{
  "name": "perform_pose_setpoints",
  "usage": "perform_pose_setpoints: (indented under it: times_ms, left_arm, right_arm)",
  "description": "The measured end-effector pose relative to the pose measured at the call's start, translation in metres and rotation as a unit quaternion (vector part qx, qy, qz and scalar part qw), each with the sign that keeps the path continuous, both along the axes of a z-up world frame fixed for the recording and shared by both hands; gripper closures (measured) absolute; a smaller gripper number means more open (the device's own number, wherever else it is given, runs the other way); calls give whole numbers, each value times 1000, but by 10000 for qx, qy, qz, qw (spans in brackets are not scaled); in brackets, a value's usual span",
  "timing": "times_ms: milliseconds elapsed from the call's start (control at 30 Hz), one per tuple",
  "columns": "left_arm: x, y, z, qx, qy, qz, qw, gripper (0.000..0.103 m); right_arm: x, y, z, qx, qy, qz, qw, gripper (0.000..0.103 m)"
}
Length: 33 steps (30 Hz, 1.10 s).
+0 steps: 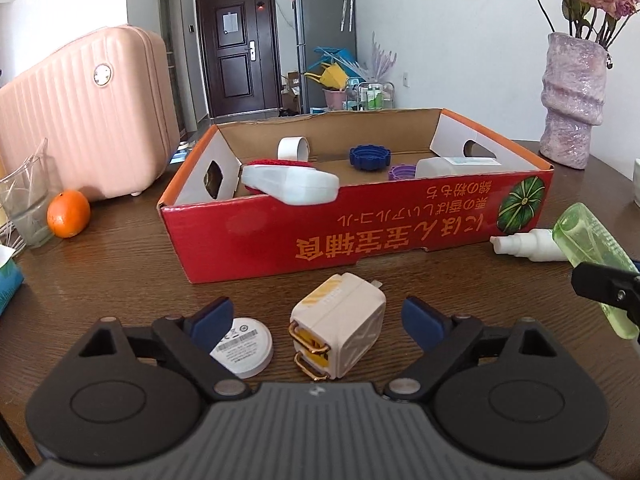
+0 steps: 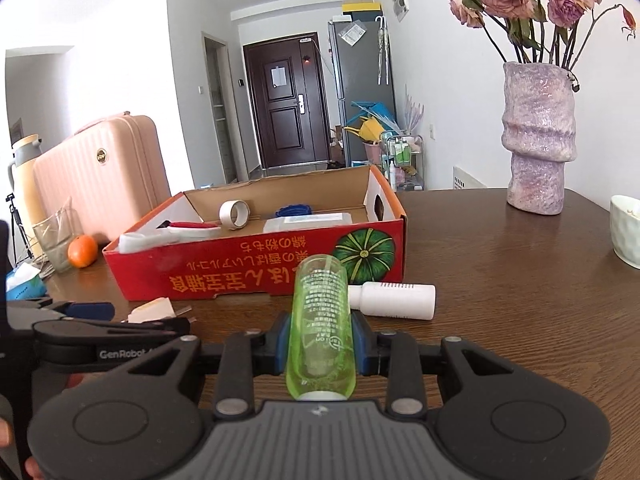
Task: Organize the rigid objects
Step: 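Grasp the white plug adapter with the left tool while the right tool holds the green bottle, then carry the plug adapter and green bottle over the red box with both tools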
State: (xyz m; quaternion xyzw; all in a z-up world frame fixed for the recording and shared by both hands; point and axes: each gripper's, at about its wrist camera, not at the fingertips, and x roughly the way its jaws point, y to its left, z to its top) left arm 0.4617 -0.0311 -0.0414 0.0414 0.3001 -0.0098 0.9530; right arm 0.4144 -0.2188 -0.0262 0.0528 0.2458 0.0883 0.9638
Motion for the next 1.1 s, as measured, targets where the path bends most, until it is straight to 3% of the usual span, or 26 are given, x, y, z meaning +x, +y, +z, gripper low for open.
perform_pose_setpoints:
  times_ms: [133,200,267,667,1100]
  left_arm:
    - [6,-6,-4,52,133,-148,9998,24]
    - [10,-5,-7,-14,301,-288,9991,54]
    - [9,-2,-6,-152,350,-377,9986,55]
    - [-13,-1,7,-65,45,-428,9991,55]
    - [-53,19,35,-509,-375,-351,9974,55]
  right_arm:
    - [0,1,-1,-11,-2,13,10000,73]
    - [0,1,-1,-4,-3,9,10000,73]
    - [-1,1,-1,1,-6,15,10000,73]
    - [-2,1,0,28,-47,36,10000,73]
    - [-11,6,7,109,-242,209,9994,73]
